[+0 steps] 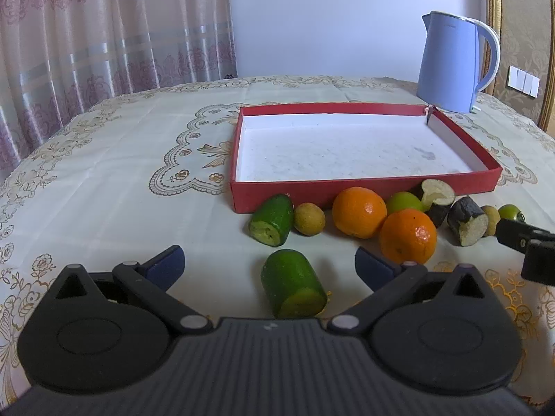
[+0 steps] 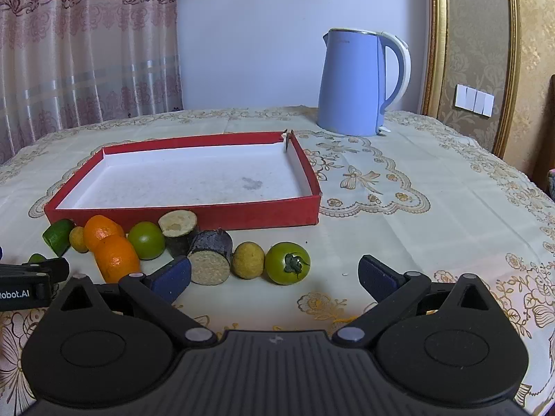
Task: Organize fruits
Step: 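Close the left gripper around the green cucumber chunk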
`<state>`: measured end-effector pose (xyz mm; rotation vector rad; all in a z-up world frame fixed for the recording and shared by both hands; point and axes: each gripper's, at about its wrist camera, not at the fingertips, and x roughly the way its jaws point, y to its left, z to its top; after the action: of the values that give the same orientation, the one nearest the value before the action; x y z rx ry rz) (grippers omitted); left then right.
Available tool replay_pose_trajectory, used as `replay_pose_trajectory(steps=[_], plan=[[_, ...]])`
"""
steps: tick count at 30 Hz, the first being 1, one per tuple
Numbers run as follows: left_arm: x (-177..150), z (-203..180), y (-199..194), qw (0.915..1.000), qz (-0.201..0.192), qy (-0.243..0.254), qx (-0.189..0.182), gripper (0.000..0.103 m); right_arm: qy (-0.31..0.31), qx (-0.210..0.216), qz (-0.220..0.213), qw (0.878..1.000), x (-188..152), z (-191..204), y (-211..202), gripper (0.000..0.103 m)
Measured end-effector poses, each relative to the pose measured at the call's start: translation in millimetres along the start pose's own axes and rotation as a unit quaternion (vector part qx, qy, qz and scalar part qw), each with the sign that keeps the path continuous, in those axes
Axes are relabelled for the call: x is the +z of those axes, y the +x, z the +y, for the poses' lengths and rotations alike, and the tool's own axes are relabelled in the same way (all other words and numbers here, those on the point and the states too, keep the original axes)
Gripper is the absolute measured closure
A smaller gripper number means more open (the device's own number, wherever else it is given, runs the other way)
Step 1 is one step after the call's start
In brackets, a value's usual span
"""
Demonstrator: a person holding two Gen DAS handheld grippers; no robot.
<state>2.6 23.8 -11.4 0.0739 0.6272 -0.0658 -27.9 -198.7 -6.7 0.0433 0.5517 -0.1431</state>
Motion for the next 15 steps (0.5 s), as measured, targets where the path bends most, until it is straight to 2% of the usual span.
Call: replay_pose_trajectory(steps=[11,12,13,15], plan=[[-4.5,-3.7,0.7,1.0000,0.002,0.008,-0.005,0.000,0.003,0.001,-0.001,1.000,-0.8,-2.6,0.0,0.000],[-5.1,-3.6,0.4,1.0000,0.000,0.008,-0.006,0.003,0.004,0.000,-0.001,1.000,-0.6,-2.8,0.1,0.000],[-6.0,-3.4,0.1,0.9999,-0.001,0.008,-0.006,0.012,0.005,-0.001,-0.001,1.000,-0.7,-3.9,0.2,0.000],[-7.8,-3.0,0.1,0.9998,0.002,0.013,-0.017,0.018,0.012,-0.006,-0.001,1.000,-1.0,-6.5,-0.2,0.000]])
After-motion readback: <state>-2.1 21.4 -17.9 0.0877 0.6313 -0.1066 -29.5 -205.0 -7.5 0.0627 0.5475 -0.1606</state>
